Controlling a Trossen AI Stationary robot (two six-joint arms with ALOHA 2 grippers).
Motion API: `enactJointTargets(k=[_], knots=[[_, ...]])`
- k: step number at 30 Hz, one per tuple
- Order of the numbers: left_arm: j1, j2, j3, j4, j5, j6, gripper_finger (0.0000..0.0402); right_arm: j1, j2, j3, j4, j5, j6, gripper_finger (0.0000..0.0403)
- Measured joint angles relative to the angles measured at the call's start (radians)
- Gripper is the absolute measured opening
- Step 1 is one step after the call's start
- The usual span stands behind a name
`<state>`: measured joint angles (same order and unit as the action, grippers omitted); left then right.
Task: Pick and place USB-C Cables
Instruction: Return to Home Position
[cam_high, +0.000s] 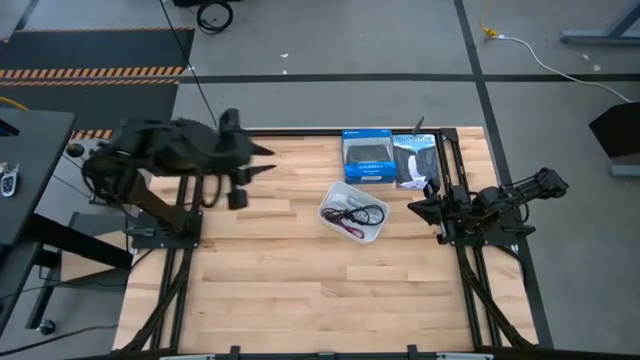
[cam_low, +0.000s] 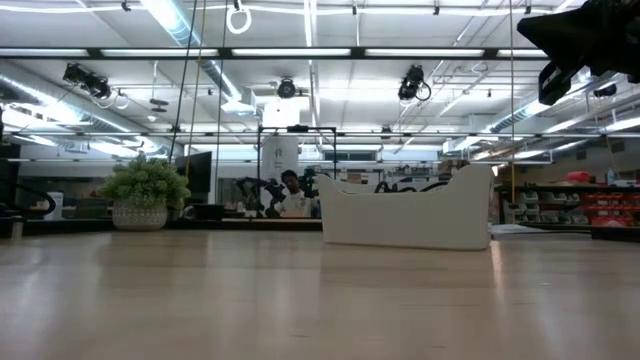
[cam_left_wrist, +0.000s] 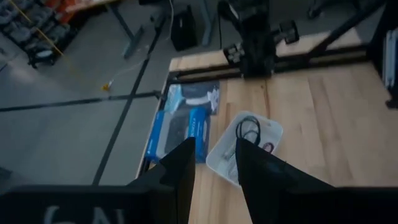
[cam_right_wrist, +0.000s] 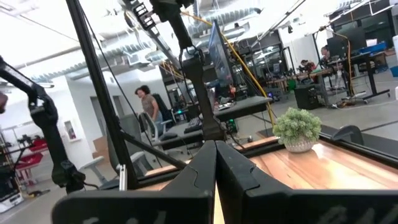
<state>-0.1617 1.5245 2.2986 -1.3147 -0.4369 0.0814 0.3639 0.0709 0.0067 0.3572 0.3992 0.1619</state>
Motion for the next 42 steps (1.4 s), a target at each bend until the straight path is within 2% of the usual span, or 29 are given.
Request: enactJointTargets(k=[7,11,16,25,37,42], knots=[[0.035,-0.123,-0.015,-0.006,0.013,-0.018,0.0123,0.0,0.001,0.0,0.009,0.0,0.0,0.0014],[0.042,-0.237,-0.143,0.014,0.015,-0.072,0.0123,0.0,0.001,0.0,0.009,0.0,0.0,0.0014],[0.042,-0.437,-0.433,0.167,-0.01,-0.176,0.0123,0.0,0.001,0.0,0.009,0.0,0.0,0.0014],[0.041,-0.744,-0.995,0.689,-0.011,-0.236,0.0123,0.0,0.001,0.0,0.009,0.0,0.0,0.0014],[0.04,-1.063,-1.609,1.209,-0.011,-0.394,0.0123,0.0,0.001,0.0,0.008,0.0,0.0,0.0014],[0.041,-1.186,-1.811,1.369,-0.025,-0.486,0.0123,0.0,0.001,0.0,0.008,0.0,0.0,0.0014]])
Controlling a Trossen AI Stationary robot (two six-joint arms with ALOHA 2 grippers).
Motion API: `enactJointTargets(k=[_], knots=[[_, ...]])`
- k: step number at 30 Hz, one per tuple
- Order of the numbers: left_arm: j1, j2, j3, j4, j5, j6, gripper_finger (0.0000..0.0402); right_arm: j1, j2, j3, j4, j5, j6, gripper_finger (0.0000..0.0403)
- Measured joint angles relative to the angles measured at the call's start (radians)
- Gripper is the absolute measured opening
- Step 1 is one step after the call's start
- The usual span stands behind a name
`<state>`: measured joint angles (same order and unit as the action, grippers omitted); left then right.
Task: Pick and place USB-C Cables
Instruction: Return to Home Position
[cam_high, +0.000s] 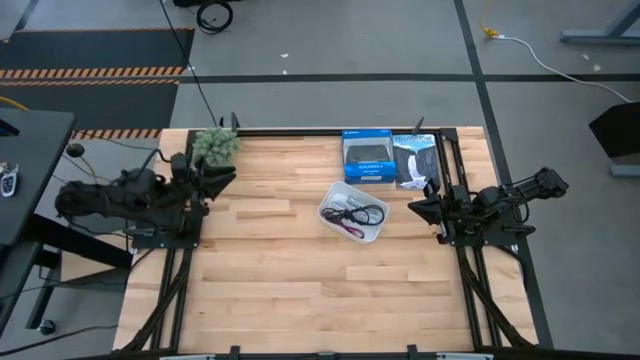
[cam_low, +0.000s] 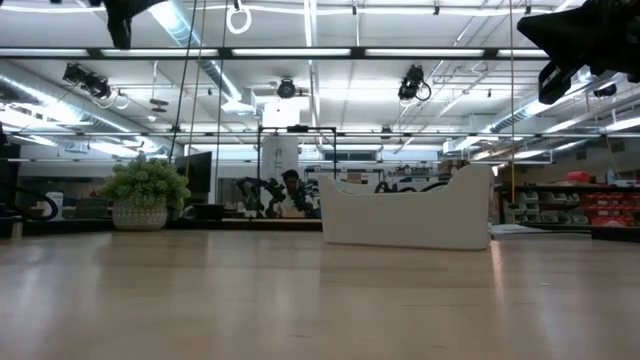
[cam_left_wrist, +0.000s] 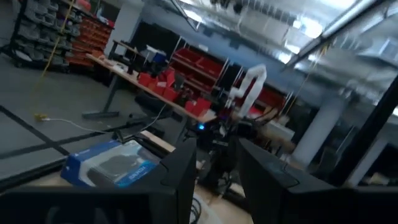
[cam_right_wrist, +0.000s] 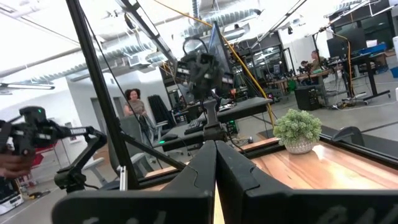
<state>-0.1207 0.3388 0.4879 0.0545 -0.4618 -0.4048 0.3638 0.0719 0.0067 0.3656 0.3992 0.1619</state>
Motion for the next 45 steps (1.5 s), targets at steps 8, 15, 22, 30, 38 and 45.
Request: enactJointTargets(k=[8,15,22,30,38,45], knots=[[0.0,-0.122,-0.225,0.231,-0.041,-0.1,0.0123,0.0,0.0,0.0,0.0,0.0,0.0,0.0014],[0.0,-0.154,-0.398,0.482,-0.055,-0.143,0.0121,0.0,0.0,0.0,0.0,0.0,0.0,0.0014],[0.0,-0.153,-0.479,0.554,-0.054,-0.201,0.0084,0.0,0.0,0.0,0.0,0.0,0.0,0.0014],[0.0,-0.153,-0.479,0.537,-0.034,-0.167,0.0011,0.0,0.0,0.0,0.0,0.0,0.0,0.0014],[0.0,-0.152,-0.479,0.435,-0.015,-0.091,0.0007,0.0,0.0,0.0,0.0,0.0,0.0,0.0014],[0.0,-0.152,-0.479,0.258,0.017,0.019,0.0005,0.0,0.0,0.0,0.0,0.0,0.0,0.0014]])
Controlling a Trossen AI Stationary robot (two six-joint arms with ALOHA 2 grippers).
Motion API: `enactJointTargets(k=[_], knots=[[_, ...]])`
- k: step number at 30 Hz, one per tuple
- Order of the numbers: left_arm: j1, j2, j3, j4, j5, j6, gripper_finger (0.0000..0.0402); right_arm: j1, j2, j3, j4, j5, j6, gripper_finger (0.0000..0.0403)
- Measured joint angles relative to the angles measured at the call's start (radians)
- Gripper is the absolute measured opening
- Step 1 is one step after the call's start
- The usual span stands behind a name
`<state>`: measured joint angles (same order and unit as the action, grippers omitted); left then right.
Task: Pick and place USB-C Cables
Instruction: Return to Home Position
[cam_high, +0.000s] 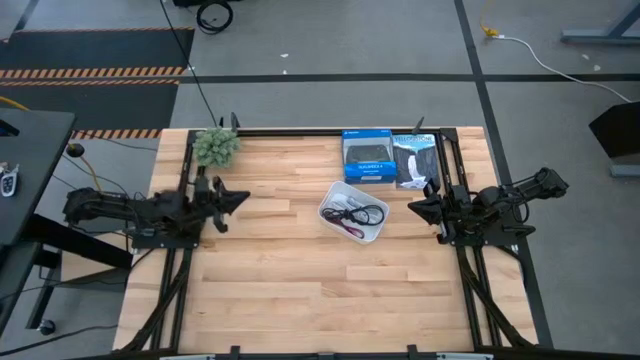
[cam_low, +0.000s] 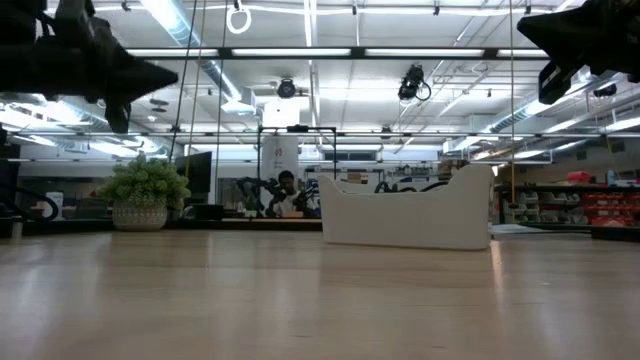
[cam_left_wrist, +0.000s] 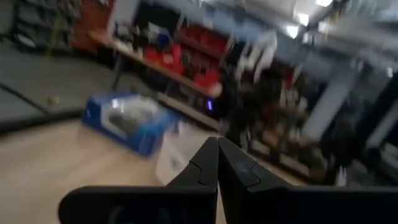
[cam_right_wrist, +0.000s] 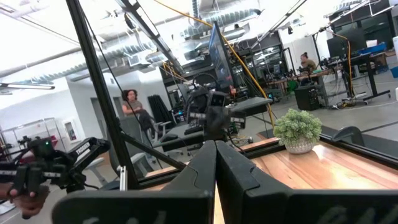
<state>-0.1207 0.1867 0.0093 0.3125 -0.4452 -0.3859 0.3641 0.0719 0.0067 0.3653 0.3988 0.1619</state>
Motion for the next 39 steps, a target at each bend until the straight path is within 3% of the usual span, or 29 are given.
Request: enactJointTargets(k=[4,8,26,39], knots=[[0.0,0.0,0.0,-0.14,0.08,-0.039,0.0004,0.0,0.0,0.0,0.0,0.0,0.0,0.0014],[0.0,0.0,0.0,-0.232,0.096,-0.037,0.0004,0.0,0.0,0.0,0.0,0.0,0.0,0.0014],[0.0,0.002,0.001,-0.255,0.098,0.31,0.0003,0.0,0.0,0.0,0.0,0.0,0.0,0.0014],[0.0,0.002,0.0,-0.242,0.064,0.327,0.0012,0.0,0.0,0.0,0.0,0.0,0.0,0.0014]])
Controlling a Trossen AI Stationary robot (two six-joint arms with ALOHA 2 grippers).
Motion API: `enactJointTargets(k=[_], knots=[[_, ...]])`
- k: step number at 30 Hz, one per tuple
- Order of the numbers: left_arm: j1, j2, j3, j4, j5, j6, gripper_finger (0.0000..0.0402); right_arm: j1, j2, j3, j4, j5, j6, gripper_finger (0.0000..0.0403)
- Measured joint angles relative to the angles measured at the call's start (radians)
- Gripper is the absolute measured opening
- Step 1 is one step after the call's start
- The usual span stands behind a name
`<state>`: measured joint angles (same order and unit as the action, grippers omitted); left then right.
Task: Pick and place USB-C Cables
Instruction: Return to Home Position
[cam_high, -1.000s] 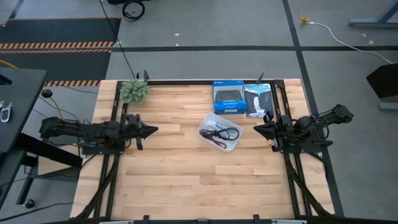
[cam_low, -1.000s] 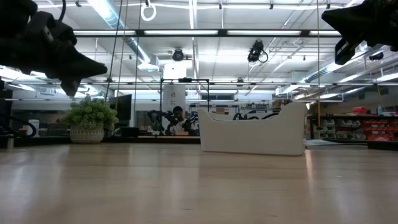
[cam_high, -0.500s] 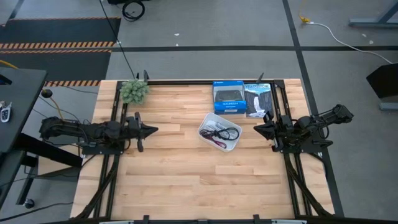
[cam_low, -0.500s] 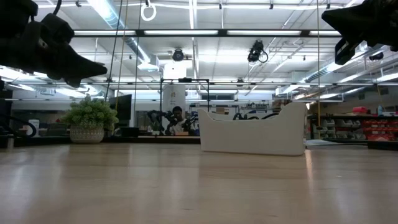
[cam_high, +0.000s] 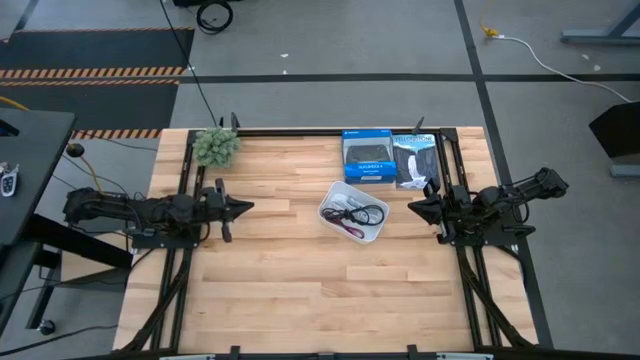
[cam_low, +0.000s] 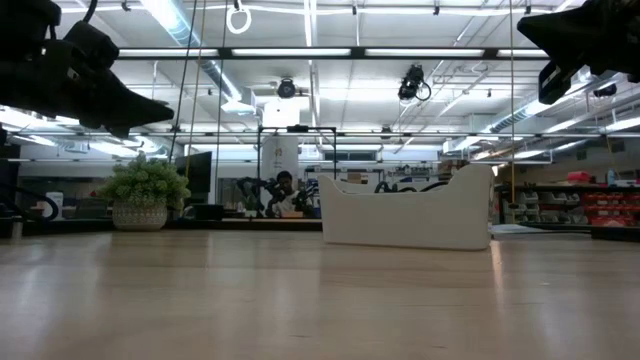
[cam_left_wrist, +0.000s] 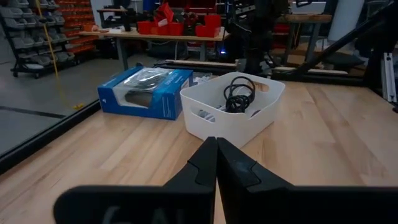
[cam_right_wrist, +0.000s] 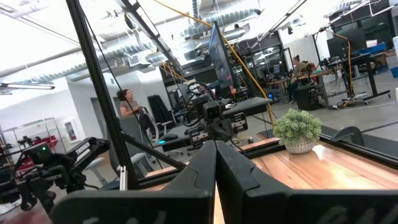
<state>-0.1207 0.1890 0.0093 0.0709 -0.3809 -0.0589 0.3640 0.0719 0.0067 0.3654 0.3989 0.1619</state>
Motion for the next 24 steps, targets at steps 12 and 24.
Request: enactJointTargets(k=[12,24], knots=[[0.0,0.0,-0.001,0.062,-0.008,-0.001,0.0013,0.0,0.0,0.0,0.0,0.0,0.0,0.0014],[0.0,0.0,-0.001,0.069,-0.004,-0.001,0.0013,0.0,0.0,0.0,0.0,0.0,0.0,0.0014]])
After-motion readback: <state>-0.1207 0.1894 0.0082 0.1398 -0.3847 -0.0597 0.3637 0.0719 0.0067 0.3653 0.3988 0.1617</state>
